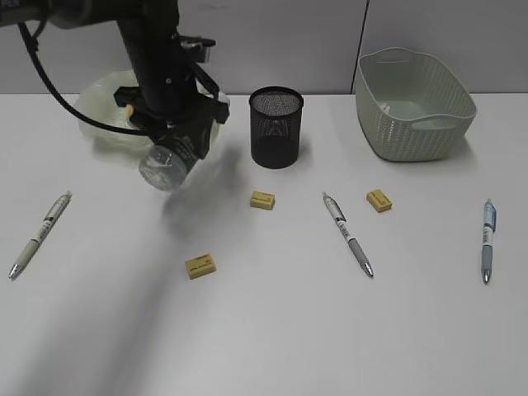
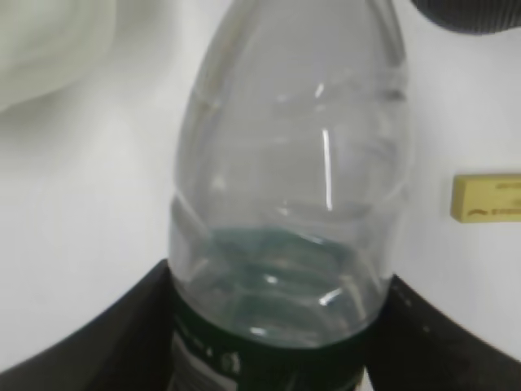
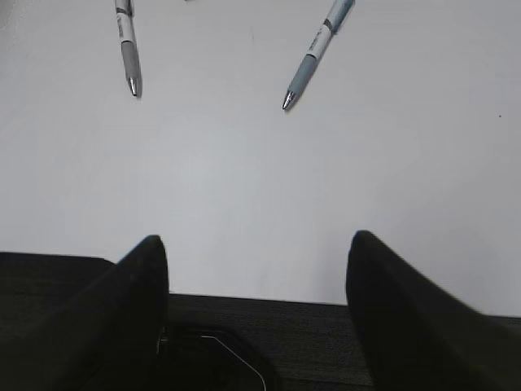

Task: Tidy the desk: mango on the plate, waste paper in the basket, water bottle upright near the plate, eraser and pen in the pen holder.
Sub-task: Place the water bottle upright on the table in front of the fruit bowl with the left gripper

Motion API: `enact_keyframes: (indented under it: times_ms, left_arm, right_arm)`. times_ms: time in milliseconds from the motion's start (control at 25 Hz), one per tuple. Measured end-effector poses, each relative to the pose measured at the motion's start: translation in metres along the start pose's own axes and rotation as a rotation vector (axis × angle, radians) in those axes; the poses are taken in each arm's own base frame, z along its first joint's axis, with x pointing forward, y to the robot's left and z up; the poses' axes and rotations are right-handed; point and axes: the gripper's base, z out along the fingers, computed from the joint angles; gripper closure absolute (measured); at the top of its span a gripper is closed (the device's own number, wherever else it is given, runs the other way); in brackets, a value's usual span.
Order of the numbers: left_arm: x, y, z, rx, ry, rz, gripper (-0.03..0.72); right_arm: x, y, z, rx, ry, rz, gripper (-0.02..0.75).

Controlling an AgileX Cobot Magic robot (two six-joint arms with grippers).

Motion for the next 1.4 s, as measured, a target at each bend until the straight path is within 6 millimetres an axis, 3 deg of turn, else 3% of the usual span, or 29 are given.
enact_keyframes:
  times_ms: [480,720,960,1160,1400]
  left_arm:
    - [0.009,0.002,-0.093,0.029,-0.177,0.004,0.202]
    - [0.032,0.007,-0.124,0.021,-0.206,0.008,0.202]
    - [0.080,0.018,-0.124,0.004,-0.264,0.006,0.202]
    - [0.127,0.032,-0.130,0.065,-0.536,-0.069,0.205]
    - [0.177,0.040,-0.108,0.129,-0.809,-0.073,0.206]
  right_arm:
    - [0.000,0.000,0.000,0.000,0.000,0.000,0.199]
    - [0.000,0.000,0.000,0.000,0.000,0.000,0.199]
    - [0.000,0.000,0.000,0.000,0.000,0.000,0.199]
    - [0.000,0.000,0.000,0.000,0.000,0.000,0.199]
    - [0.000,0.000,0.000,0.000,0.000,0.000,0.199]
